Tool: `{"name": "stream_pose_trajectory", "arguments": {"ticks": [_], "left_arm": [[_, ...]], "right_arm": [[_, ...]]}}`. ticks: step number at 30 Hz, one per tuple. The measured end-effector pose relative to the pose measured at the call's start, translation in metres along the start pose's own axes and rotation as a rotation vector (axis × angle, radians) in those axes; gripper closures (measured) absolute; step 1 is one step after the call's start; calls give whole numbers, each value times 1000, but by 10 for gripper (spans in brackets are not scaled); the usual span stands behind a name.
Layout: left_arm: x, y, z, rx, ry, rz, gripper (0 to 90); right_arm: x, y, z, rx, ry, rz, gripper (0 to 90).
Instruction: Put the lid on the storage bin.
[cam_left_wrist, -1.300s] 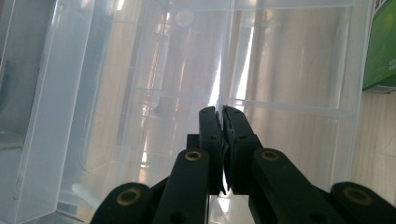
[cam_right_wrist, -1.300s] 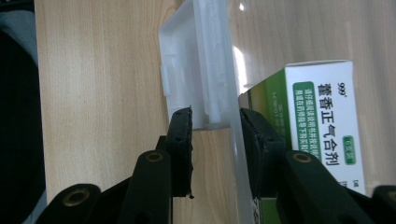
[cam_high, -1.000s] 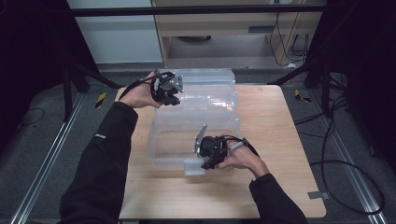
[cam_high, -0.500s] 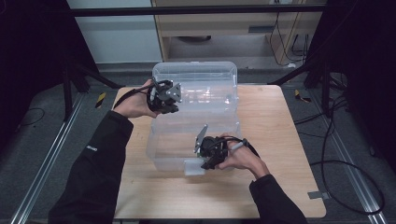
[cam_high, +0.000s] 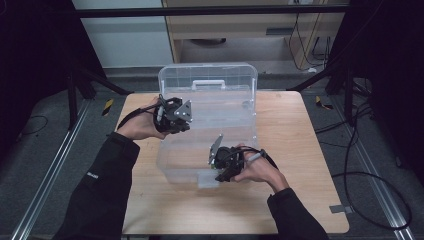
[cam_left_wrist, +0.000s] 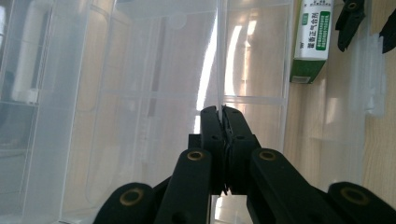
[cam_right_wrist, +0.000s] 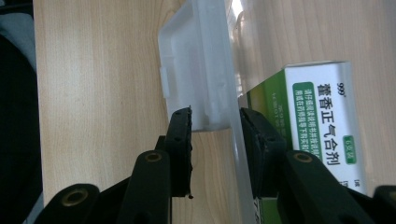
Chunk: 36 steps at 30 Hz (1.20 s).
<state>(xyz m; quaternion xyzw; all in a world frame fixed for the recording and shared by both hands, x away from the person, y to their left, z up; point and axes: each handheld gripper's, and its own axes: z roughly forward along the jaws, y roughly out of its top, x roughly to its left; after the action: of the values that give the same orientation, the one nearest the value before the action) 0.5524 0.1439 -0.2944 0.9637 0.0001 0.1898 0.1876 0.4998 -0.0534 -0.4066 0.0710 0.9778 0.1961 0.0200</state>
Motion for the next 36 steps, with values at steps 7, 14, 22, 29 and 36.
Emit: {"name": "stream_pose_trajectory", "arguments": {"ticks": [7, 14, 22, 29, 36], "left_arm": [[-11, -4, -1, -12, -19, -7, 881], [-24, -7, 0, -1, -55, -54, 877], [-33, -10, 2, 2, -69, -46, 870], [-34, -8, 3, -2, -44, -35, 864], [-37, -10, 4, -7, -48, -46, 862]], "right_arm": [[0, 0, 0, -2, -4, -7, 655], [2, -1, 0, -14, -13, -11, 647], [4, -1, 0, -15, -30, -17, 639], [6, -3, -2, -38, -53, 2, 627], [9, -9, -19, -167, -76, 27, 628]]}}
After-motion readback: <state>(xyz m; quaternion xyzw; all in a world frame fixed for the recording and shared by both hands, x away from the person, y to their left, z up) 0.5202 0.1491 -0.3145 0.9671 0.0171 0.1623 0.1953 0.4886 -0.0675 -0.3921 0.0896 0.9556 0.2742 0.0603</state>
